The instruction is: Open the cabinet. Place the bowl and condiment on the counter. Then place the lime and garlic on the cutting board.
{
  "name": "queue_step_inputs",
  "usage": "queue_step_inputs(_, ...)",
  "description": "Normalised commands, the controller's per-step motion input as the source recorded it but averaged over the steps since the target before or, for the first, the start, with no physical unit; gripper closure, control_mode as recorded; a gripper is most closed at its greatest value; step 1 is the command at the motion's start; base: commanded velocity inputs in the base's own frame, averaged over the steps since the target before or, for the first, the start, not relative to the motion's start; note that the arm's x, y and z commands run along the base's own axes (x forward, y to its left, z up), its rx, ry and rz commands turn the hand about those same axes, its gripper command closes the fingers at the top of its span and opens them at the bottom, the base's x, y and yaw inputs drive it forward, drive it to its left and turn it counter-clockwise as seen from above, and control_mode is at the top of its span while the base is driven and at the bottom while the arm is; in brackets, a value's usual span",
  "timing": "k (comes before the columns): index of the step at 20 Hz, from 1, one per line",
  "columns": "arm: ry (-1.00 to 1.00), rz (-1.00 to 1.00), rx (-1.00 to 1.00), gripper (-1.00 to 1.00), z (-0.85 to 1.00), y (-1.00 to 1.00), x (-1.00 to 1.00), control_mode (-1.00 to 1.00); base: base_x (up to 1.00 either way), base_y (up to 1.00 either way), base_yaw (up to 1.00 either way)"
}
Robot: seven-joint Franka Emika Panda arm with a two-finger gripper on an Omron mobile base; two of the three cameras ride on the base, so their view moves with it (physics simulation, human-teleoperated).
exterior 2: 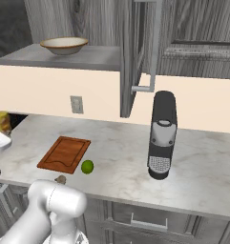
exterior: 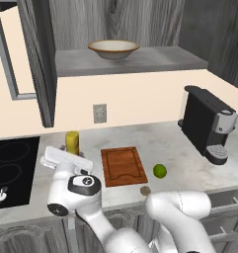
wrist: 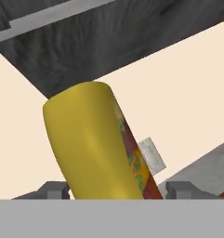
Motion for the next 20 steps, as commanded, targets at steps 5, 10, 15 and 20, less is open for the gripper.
queue_step_inputs(5, -0.1, 0.01, 0.15, 1.0, 0.0, 0.0, -0.34, -1.0, 0.0, 0.0, 0.0)
queue_step_inputs(10, -0.02, 0.0, 0.13, 1.0, -0.04, 0.01, -0.36, -1.0, 0.0, 0.0, 0.0)
queue_step_inputs(15, 0.0, 0.0, 0.06, 1.0, -0.23, 0.35, -0.04, -1.0, 0.0, 0.0, 0.0)
queue_step_inputs(20, 0.0, 0.0, 0.0, 1.0, -0.41, 0.59, 0.0, -1.0, 0.0, 0.0, 0.0)
